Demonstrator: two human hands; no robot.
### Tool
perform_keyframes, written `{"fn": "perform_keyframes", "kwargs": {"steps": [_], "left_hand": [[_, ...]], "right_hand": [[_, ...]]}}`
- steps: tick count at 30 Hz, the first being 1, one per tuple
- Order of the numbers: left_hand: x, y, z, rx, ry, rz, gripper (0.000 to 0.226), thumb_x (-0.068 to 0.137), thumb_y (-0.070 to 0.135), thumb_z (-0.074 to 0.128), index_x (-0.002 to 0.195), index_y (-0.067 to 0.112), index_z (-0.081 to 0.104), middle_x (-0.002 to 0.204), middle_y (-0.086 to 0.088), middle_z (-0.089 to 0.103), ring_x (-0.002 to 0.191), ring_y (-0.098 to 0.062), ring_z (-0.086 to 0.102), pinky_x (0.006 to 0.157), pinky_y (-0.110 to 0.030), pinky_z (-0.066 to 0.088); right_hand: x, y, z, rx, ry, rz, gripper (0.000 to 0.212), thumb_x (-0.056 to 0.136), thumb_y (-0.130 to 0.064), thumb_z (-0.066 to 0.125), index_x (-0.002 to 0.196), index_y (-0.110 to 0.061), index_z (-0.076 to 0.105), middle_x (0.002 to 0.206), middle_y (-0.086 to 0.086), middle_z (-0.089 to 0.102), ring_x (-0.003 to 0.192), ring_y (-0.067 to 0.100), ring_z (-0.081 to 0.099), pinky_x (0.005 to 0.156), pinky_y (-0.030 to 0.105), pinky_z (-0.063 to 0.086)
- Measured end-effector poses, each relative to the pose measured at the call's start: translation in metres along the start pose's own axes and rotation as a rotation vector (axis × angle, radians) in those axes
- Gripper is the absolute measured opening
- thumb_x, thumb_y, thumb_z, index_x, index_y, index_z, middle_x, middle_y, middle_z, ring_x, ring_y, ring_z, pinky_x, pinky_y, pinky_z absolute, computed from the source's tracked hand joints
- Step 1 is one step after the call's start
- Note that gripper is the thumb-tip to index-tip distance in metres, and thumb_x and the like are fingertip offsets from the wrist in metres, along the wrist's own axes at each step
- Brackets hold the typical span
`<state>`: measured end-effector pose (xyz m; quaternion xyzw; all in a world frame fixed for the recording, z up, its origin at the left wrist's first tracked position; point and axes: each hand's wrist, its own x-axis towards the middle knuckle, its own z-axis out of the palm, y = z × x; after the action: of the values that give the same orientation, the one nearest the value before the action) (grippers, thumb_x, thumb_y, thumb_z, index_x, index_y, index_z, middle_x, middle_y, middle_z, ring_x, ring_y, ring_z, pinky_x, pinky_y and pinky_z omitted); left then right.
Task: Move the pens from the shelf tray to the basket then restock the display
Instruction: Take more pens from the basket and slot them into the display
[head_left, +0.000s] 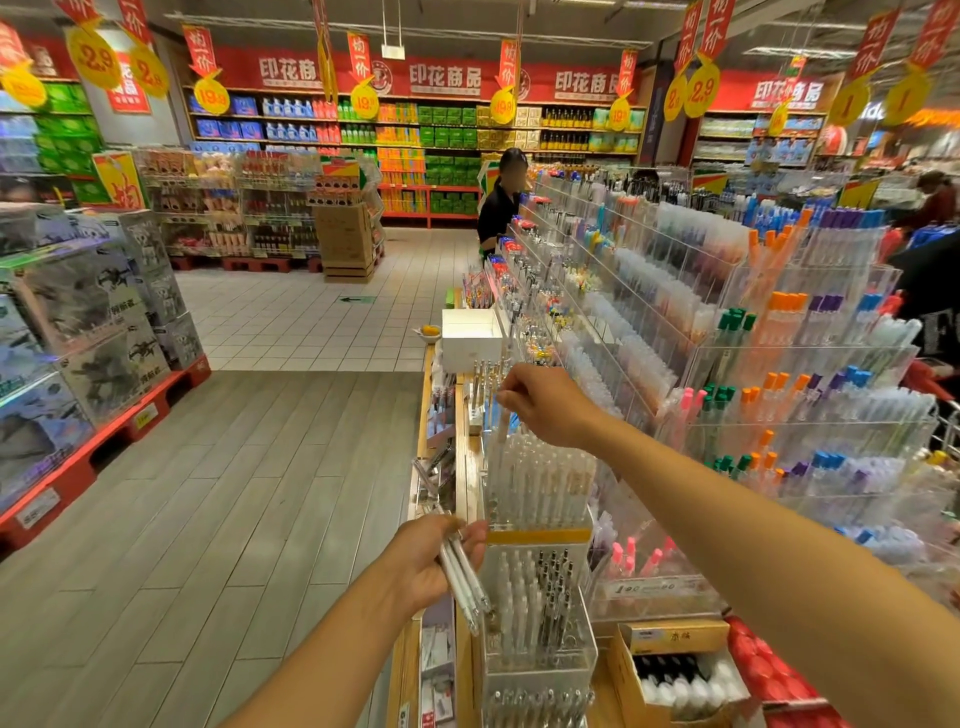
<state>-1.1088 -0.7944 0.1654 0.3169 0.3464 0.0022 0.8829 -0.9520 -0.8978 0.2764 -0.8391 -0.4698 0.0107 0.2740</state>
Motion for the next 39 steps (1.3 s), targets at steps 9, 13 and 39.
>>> {"fn": "perform_keyframes", "kwargs": {"steps": [9,13,39], "left_hand": [[-0.005,0.000,0.002,0.067,-0.004,0.035,0.023,0.102,-0.002,0.042,0.121,-0.010,0.052,0.102,-0.026,0.072,0.078,-0.028,0.069,0.056,-0.033,0.061],[-0.007,0.000,0.004,0.048,-0.025,0.031,0.017,0.101,0.001,0.049,0.112,-0.006,0.059,0.084,-0.022,0.075,0.084,-0.030,0.069,0.060,-0.035,0.061],[-0.009,0.002,0.019,0.031,-0.268,0.230,0.031,0.095,0.027,0.054,0.115,0.005,0.064,0.083,-0.008,0.074,0.050,-0.008,0.060,0.039,-0.018,0.049]], "right_hand": [[0.001,0.006,0.027,-0.146,-0.040,0.013,0.020,0.101,-0.023,0.051,0.089,-0.007,0.056,0.087,0.009,0.063,0.079,0.027,0.057,0.064,0.033,0.041],[0.003,0.010,0.036,-0.213,-0.070,-0.003,0.021,0.098,-0.023,0.057,0.088,-0.008,0.067,0.091,0.008,0.064,0.085,0.024,0.058,0.069,0.031,0.040],[-0.021,-0.008,0.008,0.579,-0.388,0.214,0.017,0.096,-0.006,0.057,0.102,0.008,0.065,0.070,0.003,0.055,0.057,0.011,0.047,0.056,0.022,0.041]]}}
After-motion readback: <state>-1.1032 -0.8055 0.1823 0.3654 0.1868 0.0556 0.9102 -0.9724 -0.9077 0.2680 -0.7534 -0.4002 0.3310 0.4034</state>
